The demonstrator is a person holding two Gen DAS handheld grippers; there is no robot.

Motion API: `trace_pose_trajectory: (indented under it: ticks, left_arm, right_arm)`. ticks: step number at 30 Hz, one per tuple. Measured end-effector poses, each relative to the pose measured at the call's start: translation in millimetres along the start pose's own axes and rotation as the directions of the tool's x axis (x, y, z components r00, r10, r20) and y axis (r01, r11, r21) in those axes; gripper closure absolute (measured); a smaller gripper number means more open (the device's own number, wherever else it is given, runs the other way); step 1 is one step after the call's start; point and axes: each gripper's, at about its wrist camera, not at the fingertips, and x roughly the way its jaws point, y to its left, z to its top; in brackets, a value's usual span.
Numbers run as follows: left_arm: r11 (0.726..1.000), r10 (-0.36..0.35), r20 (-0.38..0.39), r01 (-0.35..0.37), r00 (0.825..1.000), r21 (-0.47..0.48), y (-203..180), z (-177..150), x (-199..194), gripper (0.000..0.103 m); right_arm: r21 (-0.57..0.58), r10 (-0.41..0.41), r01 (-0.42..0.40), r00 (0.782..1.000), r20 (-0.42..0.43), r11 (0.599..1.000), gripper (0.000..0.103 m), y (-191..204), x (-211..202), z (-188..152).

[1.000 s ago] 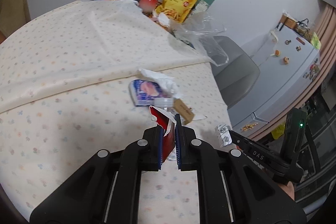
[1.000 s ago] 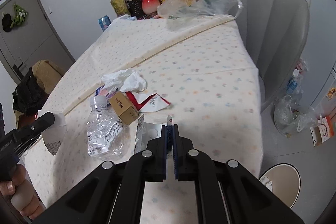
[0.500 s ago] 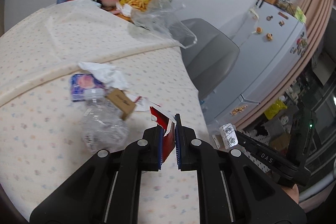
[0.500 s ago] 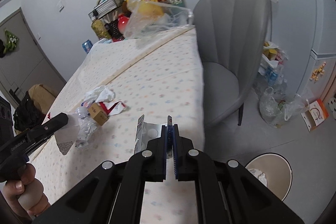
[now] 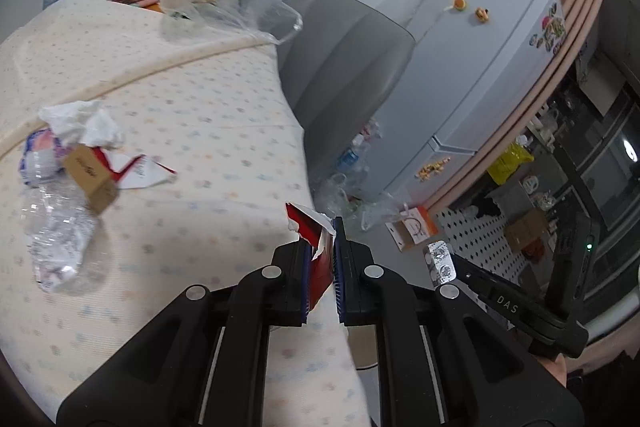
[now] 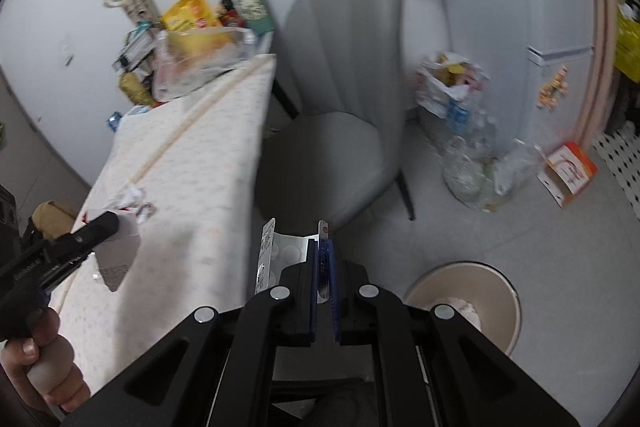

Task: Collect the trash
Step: 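Carry the red wrapper and white tube with both grippers over the bin, then open the right gripper to drop the white tube into the bin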

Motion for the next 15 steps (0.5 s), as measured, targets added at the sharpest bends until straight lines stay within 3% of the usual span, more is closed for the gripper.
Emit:
trace_pose_trajectory:
  ticks: [15]
  left_arm:
    - [0.996,-0.013,-0.08,0.019,0.997,0.085,-54.0,-14.8,43.3,0.093]
  right_arm:
    - [0.153,-0.132,0.139,0.99,-0.054,0.978,0.097,-111.2,18.6,-24.3]
